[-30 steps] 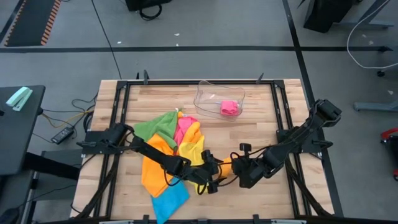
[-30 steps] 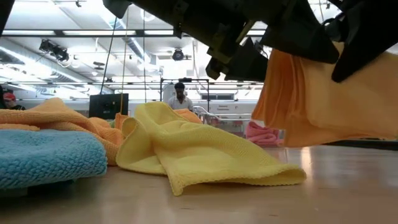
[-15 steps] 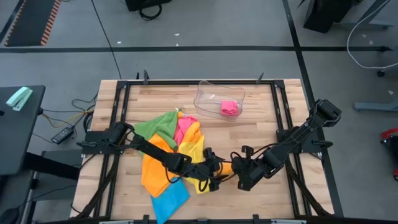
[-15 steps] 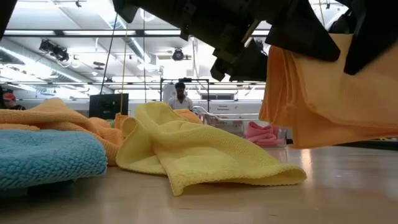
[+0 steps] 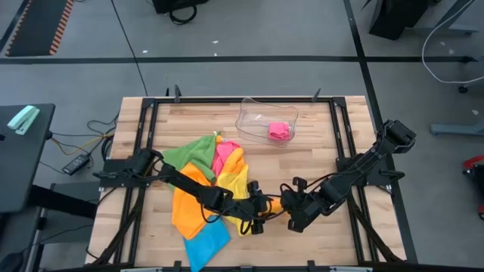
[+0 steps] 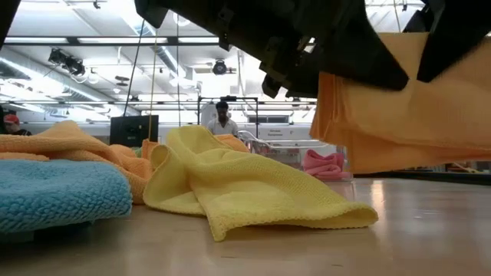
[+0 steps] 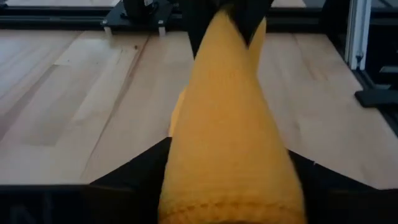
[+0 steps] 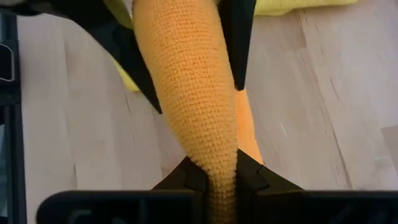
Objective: Fold microfiber towels
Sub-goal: Fold the right orange microfiber cloth
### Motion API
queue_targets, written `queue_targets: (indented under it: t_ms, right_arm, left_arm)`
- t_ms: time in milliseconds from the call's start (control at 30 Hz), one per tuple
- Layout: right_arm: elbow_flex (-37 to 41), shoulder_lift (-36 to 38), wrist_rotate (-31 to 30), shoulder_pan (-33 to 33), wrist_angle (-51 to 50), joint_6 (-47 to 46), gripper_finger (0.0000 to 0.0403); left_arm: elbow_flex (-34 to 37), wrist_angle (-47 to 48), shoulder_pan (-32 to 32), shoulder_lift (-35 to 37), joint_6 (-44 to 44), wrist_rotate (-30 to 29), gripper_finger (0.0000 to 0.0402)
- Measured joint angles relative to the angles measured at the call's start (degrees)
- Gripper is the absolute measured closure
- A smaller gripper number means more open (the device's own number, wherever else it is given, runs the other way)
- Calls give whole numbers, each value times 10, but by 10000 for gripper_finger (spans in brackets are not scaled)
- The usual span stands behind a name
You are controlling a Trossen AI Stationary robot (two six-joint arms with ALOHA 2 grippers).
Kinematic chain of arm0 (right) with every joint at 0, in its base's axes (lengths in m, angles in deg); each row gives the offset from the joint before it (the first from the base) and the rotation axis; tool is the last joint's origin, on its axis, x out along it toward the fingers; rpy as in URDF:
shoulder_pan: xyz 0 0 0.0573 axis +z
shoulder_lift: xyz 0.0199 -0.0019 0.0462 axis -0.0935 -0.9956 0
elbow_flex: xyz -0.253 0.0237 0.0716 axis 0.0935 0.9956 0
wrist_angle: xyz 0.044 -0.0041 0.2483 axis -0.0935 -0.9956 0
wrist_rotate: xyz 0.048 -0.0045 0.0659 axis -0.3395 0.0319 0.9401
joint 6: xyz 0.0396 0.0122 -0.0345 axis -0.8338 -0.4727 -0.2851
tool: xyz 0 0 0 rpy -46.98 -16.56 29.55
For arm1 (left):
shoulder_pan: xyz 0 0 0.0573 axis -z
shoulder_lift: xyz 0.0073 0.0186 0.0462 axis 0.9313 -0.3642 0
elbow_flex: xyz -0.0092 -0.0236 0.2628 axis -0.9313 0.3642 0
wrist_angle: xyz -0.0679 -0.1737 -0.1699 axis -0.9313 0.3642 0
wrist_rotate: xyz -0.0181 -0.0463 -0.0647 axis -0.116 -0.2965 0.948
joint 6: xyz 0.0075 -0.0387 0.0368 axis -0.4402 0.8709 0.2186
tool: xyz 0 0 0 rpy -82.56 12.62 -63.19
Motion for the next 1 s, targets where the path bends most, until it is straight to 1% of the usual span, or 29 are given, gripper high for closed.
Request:
queue_targets:
  t_ms: [67, 167, 267, 367, 433, 467, 533, 633, 733, 800, 833, 933, 1000]
  right_arm:
    - [0, 1, -1, 2, 6, 14, 362]
    - [0, 1, -2, 9, 7, 41, 354]
    - [0, 1, -2, 16, 8, 55, 334]
    - [0, 1, -1, 22, 8, 72, 306]
    - [0, 1, 0, 22, 4, 80, 286]
    - [0, 5, 2, 24, -5, 80, 276]
    - [0, 17, 1, 25, -32, 73, 259]
    - [0, 36, -21, 33, -81, 58, 241]
    - [4, 53, -74, 54, -118, 52, 232]
    - [24, 69, -111, 70, -113, 57, 231]
    - [37, 78, -118, 75, -107, 57, 231]
    - [88, 110, -123, 80, -59, 47, 234]
    - [125, 127, -129, 80, -9, 46, 239]
  left_arm:
    - [0, 14, -2, 0, -1, 1, 193]
    - [0, 20, -7, 0, -9, 12, 235]
    - [0, 20, -16, 0, -13, 60, 285]
    - [0, 21, -28, 0, -1, 113, 339]
    - [0, 24, -36, 0, 6, 129, 374]
    - [0, 27, -39, 1, 6, 132, 383]
    - [0, 50, -46, 10, 6, 132, 383]
    - [0, 93, -55, 33, 11, 130, 366]
    - [0, 150, -65, 56, 13, 128, 363]
    - [0, 187, -73, 70, 14, 127, 373]
    - [0, 199, -77, 77, 14, 126, 378]
    - [0, 246, -96, 98, 21, 125, 383]
    - [0, 271, -111, 105, 26, 135, 382]
